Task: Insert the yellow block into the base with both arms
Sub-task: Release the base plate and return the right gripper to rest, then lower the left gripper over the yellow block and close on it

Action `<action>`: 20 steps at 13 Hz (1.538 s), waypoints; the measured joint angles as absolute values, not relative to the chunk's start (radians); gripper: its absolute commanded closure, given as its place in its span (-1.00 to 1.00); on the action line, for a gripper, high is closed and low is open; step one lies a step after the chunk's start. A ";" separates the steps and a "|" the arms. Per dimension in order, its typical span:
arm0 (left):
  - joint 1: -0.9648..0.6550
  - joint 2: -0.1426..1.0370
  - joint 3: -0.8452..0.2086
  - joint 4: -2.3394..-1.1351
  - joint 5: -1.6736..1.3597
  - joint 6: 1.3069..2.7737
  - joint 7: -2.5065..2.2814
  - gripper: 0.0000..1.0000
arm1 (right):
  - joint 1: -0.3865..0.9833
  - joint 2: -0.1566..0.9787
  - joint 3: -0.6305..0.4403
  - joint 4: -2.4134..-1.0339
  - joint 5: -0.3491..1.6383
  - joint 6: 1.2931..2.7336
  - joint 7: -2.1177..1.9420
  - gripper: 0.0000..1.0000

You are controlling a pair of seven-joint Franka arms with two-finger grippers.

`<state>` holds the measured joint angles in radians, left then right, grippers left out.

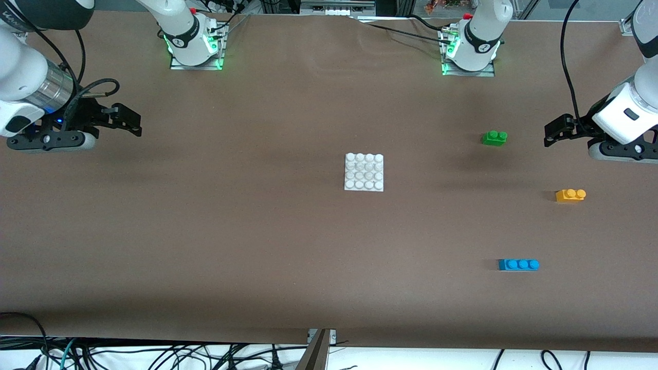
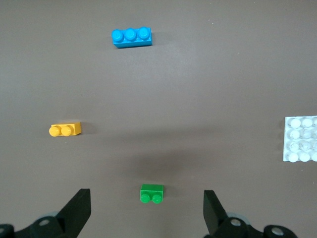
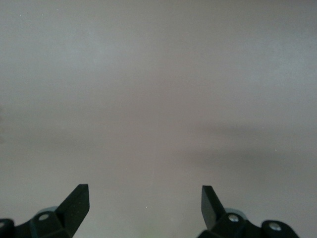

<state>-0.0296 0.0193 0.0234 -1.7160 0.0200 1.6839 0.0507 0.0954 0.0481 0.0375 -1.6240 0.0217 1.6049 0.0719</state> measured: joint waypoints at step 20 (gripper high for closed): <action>0.244 0.191 0.045 -1.775 0.044 1.903 0.209 -1.00 | 0.075 0.037 0.025 -1.553 0.011 1.533 0.044 -1.00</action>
